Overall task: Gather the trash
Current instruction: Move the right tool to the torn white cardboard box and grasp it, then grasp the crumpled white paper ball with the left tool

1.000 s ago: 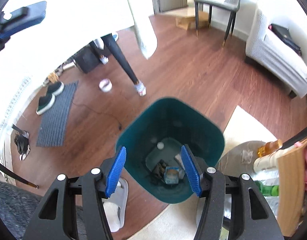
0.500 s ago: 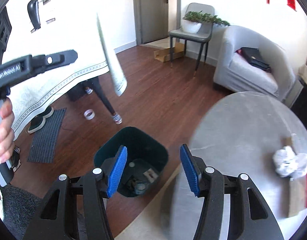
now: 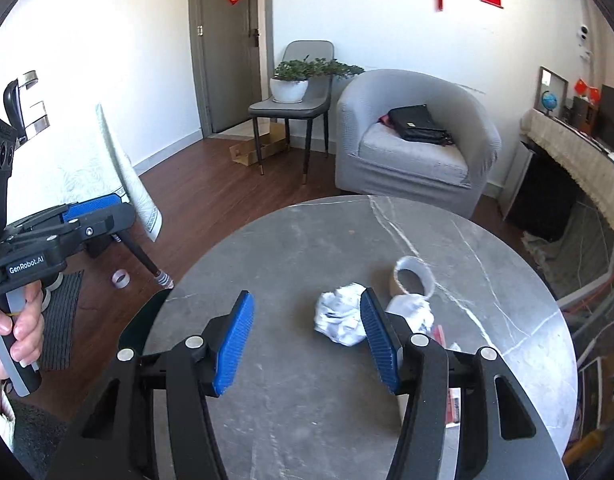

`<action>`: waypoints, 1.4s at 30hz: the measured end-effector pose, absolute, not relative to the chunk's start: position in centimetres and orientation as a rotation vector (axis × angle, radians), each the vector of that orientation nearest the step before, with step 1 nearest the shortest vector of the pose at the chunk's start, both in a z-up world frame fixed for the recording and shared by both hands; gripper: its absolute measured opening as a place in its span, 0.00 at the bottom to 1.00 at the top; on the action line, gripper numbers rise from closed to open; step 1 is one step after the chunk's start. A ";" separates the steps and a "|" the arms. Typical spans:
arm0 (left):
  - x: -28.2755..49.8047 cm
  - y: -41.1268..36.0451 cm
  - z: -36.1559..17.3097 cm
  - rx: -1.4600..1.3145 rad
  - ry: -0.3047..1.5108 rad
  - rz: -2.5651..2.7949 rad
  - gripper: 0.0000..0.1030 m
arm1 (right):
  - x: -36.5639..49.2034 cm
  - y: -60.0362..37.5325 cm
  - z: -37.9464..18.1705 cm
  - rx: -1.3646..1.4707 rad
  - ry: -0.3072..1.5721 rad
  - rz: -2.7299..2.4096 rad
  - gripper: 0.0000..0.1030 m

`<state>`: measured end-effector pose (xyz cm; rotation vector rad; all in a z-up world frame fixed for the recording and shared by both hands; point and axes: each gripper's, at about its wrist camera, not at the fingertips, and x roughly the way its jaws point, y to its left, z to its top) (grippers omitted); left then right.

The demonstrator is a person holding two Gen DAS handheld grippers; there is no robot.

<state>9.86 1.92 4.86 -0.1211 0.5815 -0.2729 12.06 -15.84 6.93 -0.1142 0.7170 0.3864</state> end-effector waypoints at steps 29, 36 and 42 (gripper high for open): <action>14.7 -12.0 -1.1 0.060 0.774 -0.423 0.69 | 12.5 -24.2 -0.5 -0.122 0.902 0.306 0.74; 15.4 -13.4 -2.1 0.107 0.838 -0.472 0.70 | 12.7 -24.6 -0.4 -0.107 0.909 0.292 0.64; 16.3 -13.4 -2.6 0.115 0.871 -0.469 0.70 | 12.8 -25.2 -0.1 -0.084 0.899 0.297 0.50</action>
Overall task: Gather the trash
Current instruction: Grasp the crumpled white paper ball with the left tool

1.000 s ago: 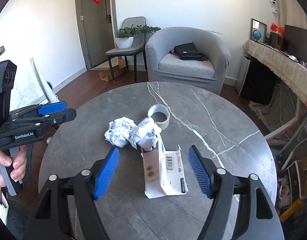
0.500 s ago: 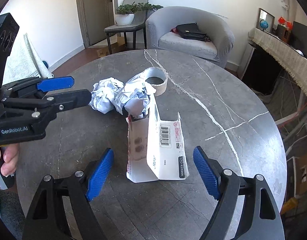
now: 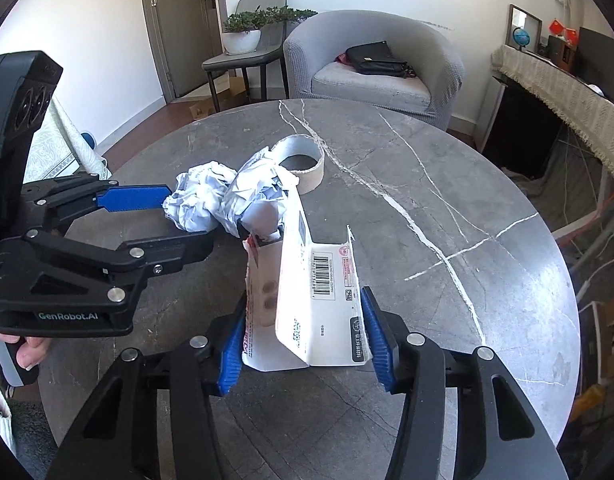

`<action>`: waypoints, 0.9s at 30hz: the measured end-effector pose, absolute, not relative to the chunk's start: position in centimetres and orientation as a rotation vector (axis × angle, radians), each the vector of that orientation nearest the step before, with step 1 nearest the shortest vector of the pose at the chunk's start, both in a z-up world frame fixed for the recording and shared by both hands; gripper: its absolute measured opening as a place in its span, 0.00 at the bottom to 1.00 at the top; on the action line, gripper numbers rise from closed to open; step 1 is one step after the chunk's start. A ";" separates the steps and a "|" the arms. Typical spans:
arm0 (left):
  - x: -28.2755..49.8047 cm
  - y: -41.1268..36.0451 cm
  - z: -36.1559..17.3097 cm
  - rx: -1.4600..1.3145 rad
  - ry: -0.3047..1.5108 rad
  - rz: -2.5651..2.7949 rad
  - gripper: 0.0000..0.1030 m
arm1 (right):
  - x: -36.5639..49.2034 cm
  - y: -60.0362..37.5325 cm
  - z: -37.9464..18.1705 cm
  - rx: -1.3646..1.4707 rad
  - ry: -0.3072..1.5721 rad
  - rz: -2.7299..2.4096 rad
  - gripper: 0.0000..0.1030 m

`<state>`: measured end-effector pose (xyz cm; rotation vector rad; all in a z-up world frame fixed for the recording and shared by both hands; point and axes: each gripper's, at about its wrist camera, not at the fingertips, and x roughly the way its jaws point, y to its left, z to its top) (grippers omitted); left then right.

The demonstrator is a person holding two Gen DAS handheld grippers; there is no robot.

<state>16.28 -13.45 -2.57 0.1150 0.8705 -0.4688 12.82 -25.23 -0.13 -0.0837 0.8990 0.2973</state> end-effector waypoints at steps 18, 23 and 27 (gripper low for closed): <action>17.5 -13.7 -2.8 0.106 0.884 -0.394 0.52 | 11.9 -28.7 1.2 0.049 0.868 0.334 0.48; 17.2 -12.7 -2.5 0.078 0.877 -0.377 0.52 | 11.8 -28.8 1.7 0.058 0.854 0.337 0.48; 16.9 -11.6 -1.8 0.038 0.862 -0.381 0.52 | 11.8 -28.2 2.6 0.055 0.831 0.343 0.48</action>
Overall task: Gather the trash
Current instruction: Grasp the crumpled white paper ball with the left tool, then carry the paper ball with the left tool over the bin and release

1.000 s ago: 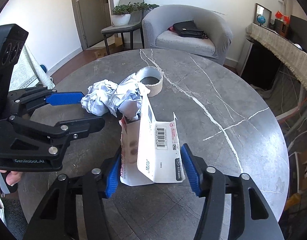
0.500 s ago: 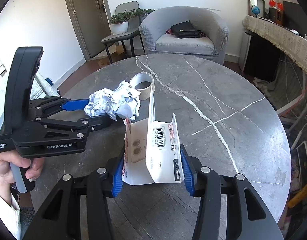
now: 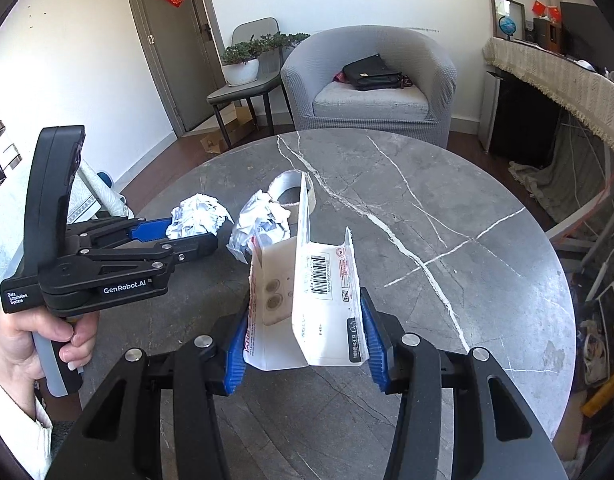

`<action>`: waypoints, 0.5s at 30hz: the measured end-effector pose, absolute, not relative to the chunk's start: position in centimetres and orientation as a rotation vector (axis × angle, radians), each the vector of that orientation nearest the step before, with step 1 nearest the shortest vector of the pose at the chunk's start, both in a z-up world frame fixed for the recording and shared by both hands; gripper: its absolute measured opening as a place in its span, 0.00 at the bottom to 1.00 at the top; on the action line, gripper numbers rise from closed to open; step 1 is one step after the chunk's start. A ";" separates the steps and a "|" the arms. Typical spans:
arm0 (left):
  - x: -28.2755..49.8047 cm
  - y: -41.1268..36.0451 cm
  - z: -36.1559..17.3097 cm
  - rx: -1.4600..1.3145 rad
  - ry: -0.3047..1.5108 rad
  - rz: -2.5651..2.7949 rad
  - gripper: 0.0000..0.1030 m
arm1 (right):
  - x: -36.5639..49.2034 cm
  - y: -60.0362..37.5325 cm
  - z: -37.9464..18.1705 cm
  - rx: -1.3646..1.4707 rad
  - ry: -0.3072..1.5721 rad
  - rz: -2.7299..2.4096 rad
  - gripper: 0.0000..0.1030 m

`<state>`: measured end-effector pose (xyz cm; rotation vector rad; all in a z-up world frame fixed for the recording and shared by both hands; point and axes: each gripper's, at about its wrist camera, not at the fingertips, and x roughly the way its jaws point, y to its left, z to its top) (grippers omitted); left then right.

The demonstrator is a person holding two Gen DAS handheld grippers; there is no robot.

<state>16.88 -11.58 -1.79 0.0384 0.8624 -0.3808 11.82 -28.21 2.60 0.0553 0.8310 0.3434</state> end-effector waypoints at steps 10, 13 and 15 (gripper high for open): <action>15.9 -8.3 -1.1 -0.030 0.854 -0.360 0.52 | 12.2 -24.8 5.3 0.038 0.765 0.382 0.48; 15.8 -6.5 -0.9 -0.050 0.848 -0.333 0.52 | 12.5 -23.4 5.6 0.021 0.761 0.399 0.48; 15.9 -5.3 -0.8 -0.065 0.846 -0.313 0.52 | 12.7 -22.4 5.7 0.012 0.759 0.411 0.48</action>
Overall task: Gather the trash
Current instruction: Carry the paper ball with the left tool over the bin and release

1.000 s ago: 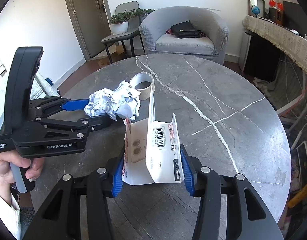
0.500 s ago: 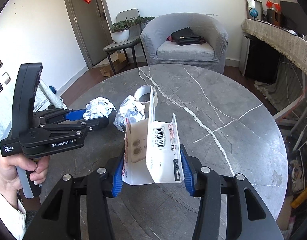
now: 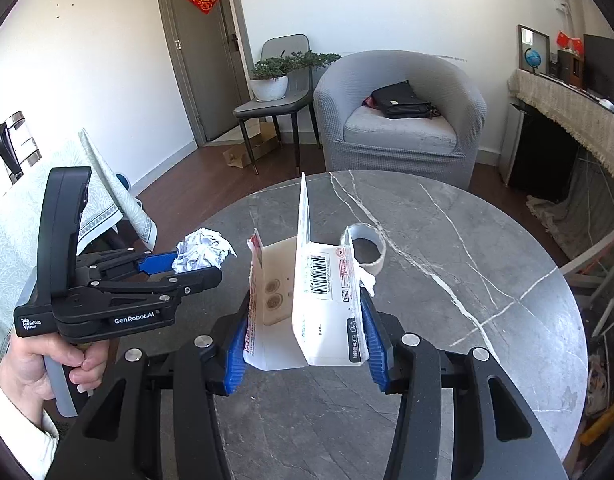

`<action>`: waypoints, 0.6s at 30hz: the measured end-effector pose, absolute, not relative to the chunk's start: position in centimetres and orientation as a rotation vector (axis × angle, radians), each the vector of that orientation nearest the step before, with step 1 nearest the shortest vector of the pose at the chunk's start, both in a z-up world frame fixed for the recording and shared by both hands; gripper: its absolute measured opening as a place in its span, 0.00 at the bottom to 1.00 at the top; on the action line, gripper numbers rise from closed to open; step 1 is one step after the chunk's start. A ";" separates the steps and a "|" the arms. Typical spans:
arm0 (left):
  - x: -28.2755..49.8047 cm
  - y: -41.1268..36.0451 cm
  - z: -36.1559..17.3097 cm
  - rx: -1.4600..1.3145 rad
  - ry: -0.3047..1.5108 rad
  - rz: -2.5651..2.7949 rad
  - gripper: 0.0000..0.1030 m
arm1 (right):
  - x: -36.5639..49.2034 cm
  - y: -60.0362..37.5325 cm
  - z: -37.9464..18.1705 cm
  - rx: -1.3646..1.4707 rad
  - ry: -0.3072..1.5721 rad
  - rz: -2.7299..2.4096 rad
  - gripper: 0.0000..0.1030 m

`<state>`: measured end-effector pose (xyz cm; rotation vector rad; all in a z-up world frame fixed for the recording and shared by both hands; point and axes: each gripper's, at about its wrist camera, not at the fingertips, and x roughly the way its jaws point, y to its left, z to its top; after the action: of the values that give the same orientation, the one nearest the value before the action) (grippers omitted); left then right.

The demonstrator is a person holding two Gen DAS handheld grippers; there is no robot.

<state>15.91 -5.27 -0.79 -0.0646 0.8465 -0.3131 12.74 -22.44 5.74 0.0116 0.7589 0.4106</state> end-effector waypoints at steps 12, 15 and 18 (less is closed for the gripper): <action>15.3 1.6 -0.5 -0.073 0.840 -0.211 0.52 | 14.5 -15.4 6.0 -0.015 0.758 0.517 0.48; 14.9 3.5 -0.9 -0.071 0.850 -0.180 0.52 | 14.9 -13.4 6.0 -0.009 0.757 0.555 0.48; 14.5 5.5 -1.6 -0.075 0.873 -0.154 0.52 | 15.4 -11.3 6.1 -0.019 0.756 0.582 0.48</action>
<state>14.50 5.54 -1.64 -0.0749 0.8734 -0.1540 15.41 -11.29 6.12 -0.0192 0.7557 0.5819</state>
